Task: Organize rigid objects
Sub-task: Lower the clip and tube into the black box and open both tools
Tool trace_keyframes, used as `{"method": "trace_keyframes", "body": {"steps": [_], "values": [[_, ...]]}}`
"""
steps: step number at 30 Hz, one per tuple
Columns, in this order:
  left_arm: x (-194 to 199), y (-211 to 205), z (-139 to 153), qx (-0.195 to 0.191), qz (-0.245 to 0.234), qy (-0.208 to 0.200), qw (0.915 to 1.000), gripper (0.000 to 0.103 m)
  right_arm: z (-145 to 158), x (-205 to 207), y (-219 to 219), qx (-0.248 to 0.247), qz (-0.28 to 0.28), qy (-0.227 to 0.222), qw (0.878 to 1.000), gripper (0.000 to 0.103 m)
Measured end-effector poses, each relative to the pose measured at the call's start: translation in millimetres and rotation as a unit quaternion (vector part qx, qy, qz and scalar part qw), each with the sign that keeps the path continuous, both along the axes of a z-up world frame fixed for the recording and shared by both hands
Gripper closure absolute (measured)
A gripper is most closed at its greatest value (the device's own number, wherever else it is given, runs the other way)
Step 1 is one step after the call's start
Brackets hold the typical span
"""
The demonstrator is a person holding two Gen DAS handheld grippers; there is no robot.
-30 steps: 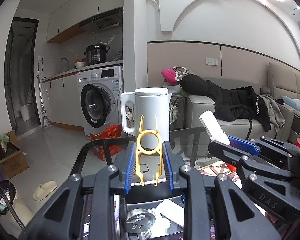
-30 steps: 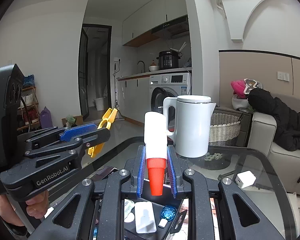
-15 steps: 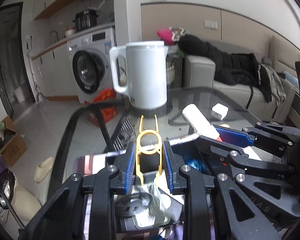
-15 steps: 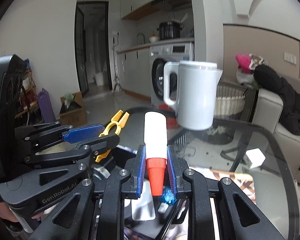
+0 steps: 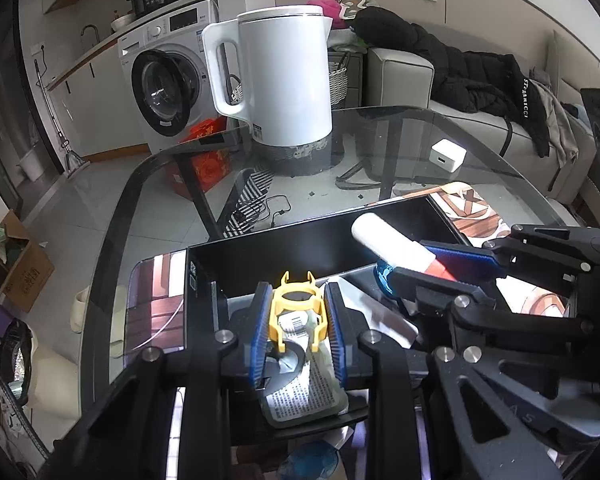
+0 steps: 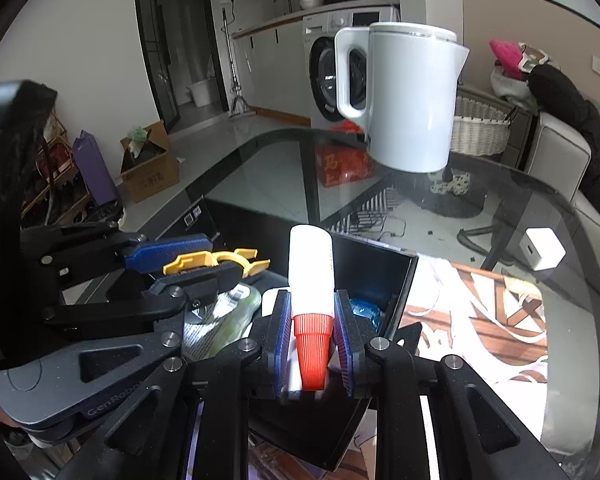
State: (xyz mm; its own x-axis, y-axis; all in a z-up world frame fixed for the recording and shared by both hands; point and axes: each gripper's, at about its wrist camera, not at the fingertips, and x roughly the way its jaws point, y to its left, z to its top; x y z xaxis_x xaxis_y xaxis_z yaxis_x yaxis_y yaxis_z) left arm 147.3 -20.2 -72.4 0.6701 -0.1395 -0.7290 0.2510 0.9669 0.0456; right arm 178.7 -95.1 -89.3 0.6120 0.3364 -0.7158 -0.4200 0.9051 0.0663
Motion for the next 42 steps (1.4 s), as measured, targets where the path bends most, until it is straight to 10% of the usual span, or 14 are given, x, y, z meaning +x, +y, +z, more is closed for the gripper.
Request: {"method": "trace_keyframes", "body": {"steps": [42], "values": [[-58,14,24,0.025,-0.012,-0.026,0.9993,0.053,19,-55,-19,-0.013,0.006,-0.006,1.000,0.075]]}}
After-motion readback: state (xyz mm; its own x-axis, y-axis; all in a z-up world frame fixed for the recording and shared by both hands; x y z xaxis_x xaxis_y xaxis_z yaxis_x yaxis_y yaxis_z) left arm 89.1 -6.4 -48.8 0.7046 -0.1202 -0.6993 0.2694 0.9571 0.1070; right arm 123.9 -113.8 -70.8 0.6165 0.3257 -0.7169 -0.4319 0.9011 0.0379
